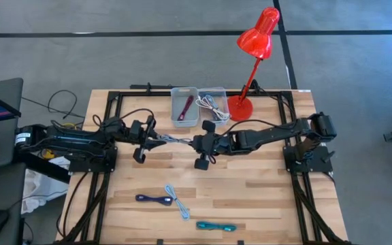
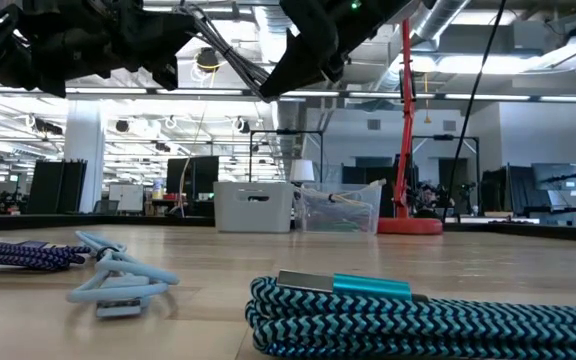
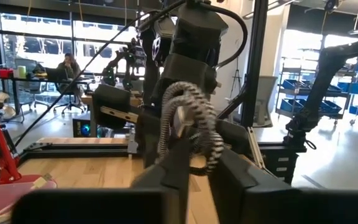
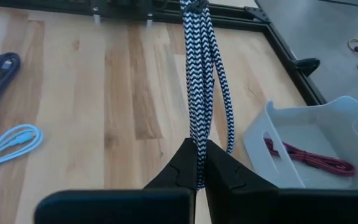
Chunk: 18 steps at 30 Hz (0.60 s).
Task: Pick & Place USB Port
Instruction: Put the black and white charger cable into the gray bin
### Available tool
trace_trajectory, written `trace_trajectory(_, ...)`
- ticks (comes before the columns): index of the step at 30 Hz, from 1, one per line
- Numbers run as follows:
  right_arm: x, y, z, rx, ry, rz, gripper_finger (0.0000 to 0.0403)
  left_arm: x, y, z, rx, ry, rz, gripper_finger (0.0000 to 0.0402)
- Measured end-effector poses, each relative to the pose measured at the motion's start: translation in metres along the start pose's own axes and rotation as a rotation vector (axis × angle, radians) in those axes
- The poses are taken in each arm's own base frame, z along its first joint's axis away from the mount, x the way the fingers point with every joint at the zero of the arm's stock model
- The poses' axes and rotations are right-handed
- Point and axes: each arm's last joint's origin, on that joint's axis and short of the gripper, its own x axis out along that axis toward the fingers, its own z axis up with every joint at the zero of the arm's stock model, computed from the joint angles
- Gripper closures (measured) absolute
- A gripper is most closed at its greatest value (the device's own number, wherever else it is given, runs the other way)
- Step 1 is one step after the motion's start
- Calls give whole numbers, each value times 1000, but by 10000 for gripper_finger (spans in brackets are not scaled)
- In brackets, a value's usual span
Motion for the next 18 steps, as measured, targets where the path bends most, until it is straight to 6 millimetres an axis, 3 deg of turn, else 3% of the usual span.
trace_trajectory(3, 0, 1, 0, 0, 0, 17, 403, 0, 0, 0, 2, -4, 0, 390)
trace_trajectory(8, -1, 3, 0, -17, -5, 21, 398, 0, 0, 1, 15, -9, -1, 392)
trace_trajectory(18, -19, 19, 1, -140, 8, 43, 316, -2, 7, 0, 101, 0, 100, 394)
